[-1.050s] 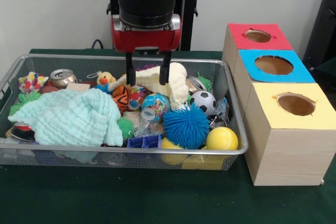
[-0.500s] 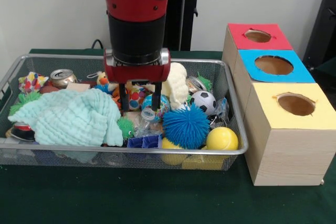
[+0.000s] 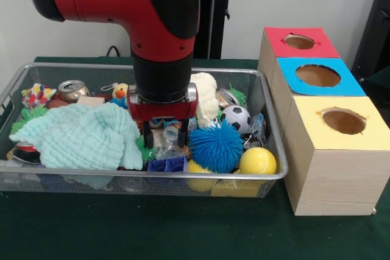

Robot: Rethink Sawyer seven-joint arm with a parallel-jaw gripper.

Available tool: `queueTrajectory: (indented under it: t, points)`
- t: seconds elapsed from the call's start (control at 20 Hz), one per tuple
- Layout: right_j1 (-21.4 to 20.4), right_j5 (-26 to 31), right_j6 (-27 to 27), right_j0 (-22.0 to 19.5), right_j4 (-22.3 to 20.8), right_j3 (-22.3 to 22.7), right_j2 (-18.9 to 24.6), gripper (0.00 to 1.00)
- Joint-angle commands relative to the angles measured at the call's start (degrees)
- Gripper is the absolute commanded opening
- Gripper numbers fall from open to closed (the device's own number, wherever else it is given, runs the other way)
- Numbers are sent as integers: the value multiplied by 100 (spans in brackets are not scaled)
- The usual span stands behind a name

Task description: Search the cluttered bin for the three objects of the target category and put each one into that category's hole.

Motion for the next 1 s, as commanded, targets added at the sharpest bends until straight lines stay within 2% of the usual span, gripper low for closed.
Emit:
queueTrajectory:
  t: [0.05, 0.3, 0.55, 1.0]
  points:
    - [84, -449, 709, 30, -79, 333, -154, 100]
    - [-112, -542, 609, -47, -86, 671, -217, 100]
    - [64, -689, 557, -51, -159, 603, -284, 100]
    - [-34, -729, 584, 20, -116, 834, -322, 100]
